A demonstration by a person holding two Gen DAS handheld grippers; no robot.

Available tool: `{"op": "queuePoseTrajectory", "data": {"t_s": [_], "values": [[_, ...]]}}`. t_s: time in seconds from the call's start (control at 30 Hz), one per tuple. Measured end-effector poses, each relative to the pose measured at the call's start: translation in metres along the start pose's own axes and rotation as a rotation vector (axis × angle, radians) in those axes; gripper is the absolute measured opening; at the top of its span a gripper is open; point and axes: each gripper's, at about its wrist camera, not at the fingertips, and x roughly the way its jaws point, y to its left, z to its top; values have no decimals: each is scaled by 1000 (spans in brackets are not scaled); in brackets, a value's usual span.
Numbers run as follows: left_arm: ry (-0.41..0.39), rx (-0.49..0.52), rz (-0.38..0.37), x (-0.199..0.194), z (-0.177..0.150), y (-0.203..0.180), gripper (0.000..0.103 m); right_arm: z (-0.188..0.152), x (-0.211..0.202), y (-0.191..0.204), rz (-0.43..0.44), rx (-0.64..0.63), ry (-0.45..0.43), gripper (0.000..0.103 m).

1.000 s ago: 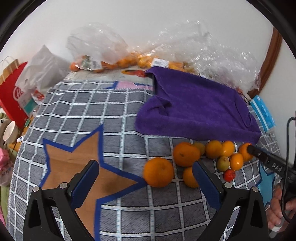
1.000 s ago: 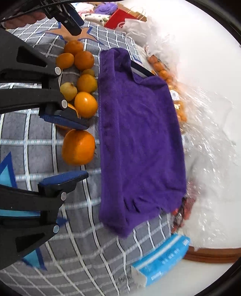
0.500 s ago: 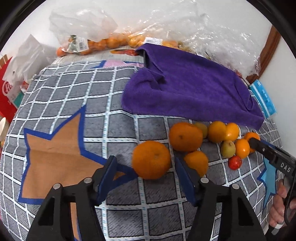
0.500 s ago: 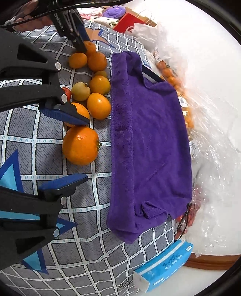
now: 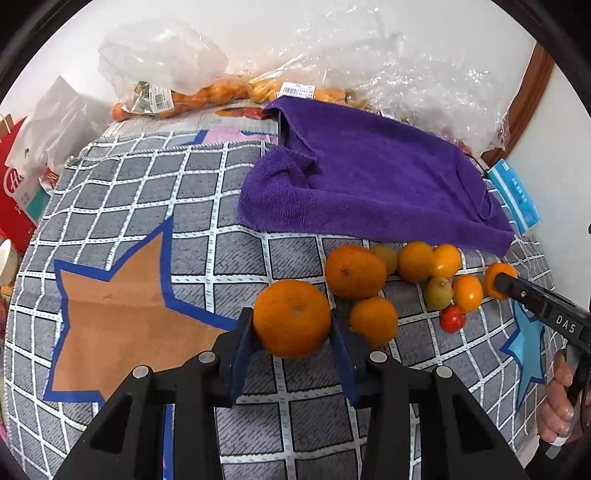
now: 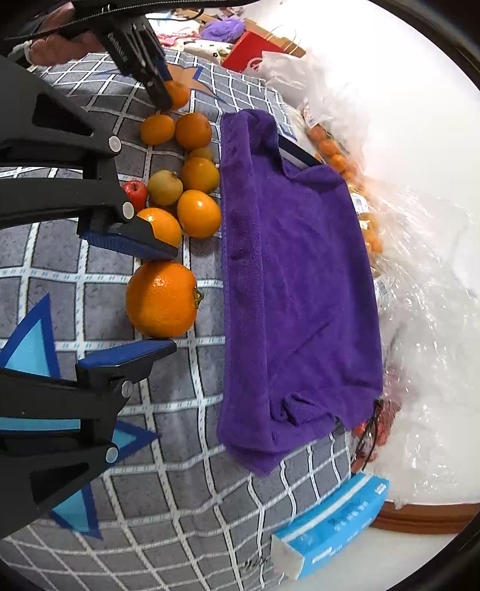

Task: Organize fruits
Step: 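Grasp an orange mandarin with the left gripper while the right gripper grasps another mandarin, then carry the mandarin onto the purple towel and open the left gripper while the right gripper does likewise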

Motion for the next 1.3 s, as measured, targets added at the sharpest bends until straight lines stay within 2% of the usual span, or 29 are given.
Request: {"op": "queuePoseTrajectory", "data": {"t_s": [0.33, 0.47, 0.6, 0.93, 1.3], "values": [[-75, 21, -28, -38, 12, -16, 38, 9, -54, -5, -38, -3, -109, 43], [-83, 11, -76, -49, 23, -23, 38, 18, -69, -4, -36, -1, -146, 43], [-111, 29, -67, -59, 35, -33, 38, 28, -80, 0, -26, -9, -180, 43], [-145, 58, -75, -69, 66, -53, 38, 48, -86, 9, -17, -37, -217, 43], [-185, 79, -76, -69, 109, -62, 38, 87, -84, 12, -18, -50, -261, 43]]}}
